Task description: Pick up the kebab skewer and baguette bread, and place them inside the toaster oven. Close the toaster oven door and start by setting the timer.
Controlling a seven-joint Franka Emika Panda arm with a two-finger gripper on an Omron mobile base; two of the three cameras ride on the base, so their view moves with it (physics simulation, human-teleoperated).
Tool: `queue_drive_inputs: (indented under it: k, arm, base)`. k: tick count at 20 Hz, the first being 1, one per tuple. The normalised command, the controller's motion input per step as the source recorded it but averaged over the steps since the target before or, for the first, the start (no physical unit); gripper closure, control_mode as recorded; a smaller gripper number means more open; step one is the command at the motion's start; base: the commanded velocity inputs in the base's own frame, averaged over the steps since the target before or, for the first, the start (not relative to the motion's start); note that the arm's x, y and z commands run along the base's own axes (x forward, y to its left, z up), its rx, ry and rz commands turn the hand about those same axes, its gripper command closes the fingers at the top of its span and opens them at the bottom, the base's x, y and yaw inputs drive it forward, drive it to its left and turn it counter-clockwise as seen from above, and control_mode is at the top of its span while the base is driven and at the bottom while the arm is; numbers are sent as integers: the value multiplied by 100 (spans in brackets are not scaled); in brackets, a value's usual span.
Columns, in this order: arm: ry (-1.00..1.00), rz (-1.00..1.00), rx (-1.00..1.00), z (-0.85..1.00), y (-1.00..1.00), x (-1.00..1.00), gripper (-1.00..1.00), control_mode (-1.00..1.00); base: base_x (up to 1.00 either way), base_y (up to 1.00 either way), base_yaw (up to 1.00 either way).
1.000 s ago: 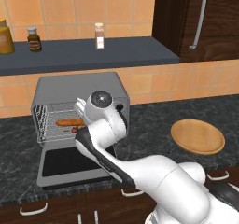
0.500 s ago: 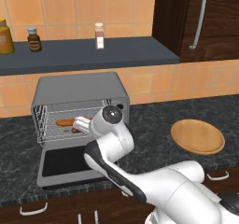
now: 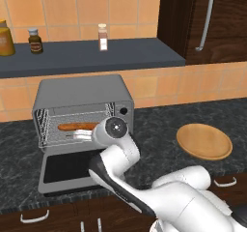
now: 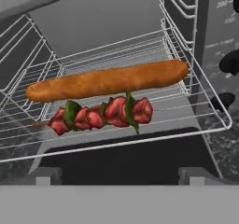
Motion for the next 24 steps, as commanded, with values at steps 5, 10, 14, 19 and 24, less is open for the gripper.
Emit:
queue_drive_inputs:
  k: [5,10,14,19,24]
  arm:
    - [-28,0,-10,3,10,-37,-100,-100]
    - [-2,0,0,9,7,1,-100,-100]
    - [0,0,0,2,7,16,-100,-100]
    - [0,0,-3,-4,3,34,-100,-100]
    - [-4,1,-13,-7,20,1,-100,-100]
  base:
    - [0,0,0]
    - [0,0,0]
    - [0,0,0]
    - [0,0,0]
    - [0,0,0]
